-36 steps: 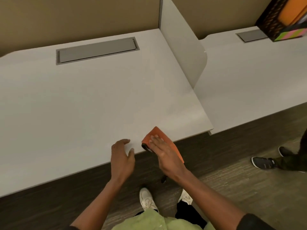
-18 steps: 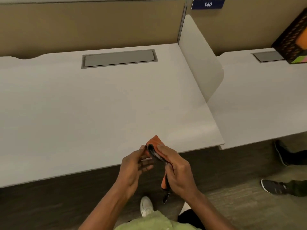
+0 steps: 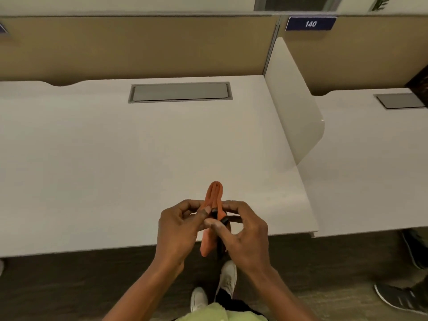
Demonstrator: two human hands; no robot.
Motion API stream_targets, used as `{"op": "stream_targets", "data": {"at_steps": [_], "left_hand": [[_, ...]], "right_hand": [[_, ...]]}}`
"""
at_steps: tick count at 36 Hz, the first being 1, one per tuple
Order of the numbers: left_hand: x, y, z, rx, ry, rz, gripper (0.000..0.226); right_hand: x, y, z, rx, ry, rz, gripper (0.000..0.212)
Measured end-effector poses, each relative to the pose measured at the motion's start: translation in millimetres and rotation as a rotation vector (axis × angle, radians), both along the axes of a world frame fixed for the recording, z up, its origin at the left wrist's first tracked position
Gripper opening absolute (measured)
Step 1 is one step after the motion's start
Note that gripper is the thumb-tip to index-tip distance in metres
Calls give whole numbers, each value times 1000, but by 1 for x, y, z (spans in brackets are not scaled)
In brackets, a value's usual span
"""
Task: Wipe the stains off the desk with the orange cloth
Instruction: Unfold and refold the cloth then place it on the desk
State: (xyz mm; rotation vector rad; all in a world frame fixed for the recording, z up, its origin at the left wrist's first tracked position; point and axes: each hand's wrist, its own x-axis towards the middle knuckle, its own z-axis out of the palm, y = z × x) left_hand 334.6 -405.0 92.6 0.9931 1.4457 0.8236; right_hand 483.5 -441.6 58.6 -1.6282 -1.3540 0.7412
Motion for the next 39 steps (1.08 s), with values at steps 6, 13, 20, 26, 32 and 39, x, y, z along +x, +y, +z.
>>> {"op": "stream_targets", "data": {"at_steps": [6,13,20,26,32,39], "left_hand": [[0,27,20,99,116,-14,10],[-13,57,37,237,335,-3,8],[-48,79,42,277,441,92,7],[-84,102,40,402,492,131,23],[-125,129,38,613,560,5,31],[-187,164,28,754,571,-162,37]], "right_hand": [[18,43,16,-25,-16,73,45],[42,99,28,37,-71,166,16],[51,158,34,131,-122,271,32],[34,200,32,177,-173,407,35],[0,227,31,190,-179,452,30],[-44,251,31,86,-177,385,16]]}}
